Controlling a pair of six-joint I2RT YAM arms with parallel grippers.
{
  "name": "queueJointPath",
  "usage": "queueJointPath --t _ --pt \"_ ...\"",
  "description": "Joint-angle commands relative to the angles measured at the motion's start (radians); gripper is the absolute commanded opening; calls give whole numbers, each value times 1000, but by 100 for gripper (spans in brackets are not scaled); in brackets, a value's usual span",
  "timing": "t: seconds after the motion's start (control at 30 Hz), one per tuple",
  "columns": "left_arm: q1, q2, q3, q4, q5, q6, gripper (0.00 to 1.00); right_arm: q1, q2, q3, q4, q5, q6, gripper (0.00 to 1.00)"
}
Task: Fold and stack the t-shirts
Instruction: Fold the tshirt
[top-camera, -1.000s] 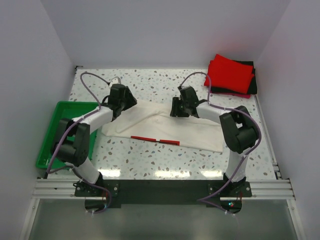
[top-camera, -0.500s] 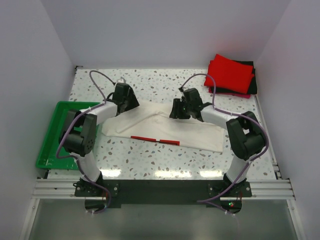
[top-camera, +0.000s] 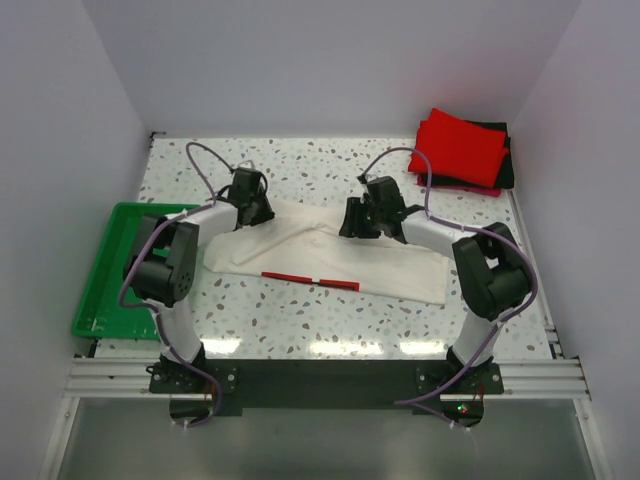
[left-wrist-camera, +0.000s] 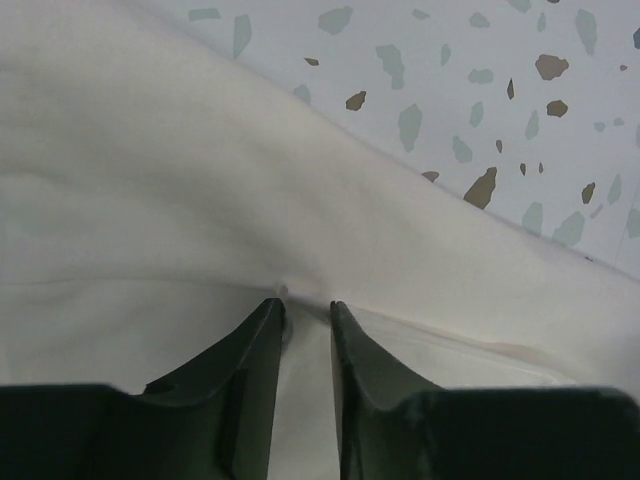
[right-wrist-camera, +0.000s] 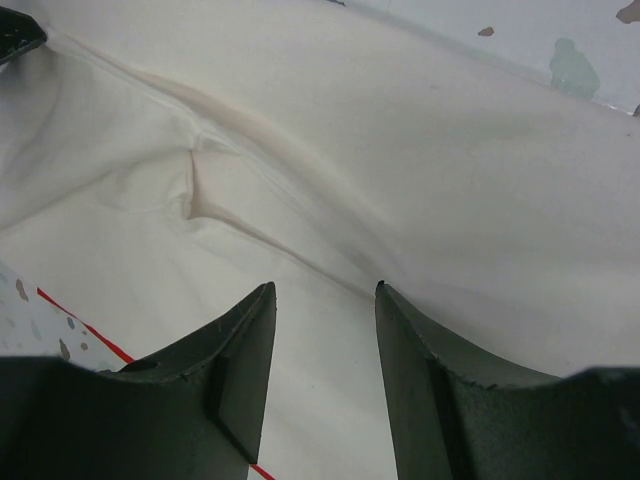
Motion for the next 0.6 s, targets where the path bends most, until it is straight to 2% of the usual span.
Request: queueJointPath --t 0.0,0.03,0.13,0.23,0.57 --pt "-1 -32 3 27 31 21 27 6 -48 -4 32 -14 -8 48" --pt "-1 -40 -5 35 36 21 20 6 -49 -4 32 -11 -7 48" --pt "-1 -77 -26 47 59 18 7 7 -49 -2 31 -9 -7 48" --pt "-1 -114 -52 61 79 17 0 6 -54 -6 31 -5 -2 48" --pt "-1 -317 -220 147 174 -17 0 6 -63 -4 42 34 15 48"
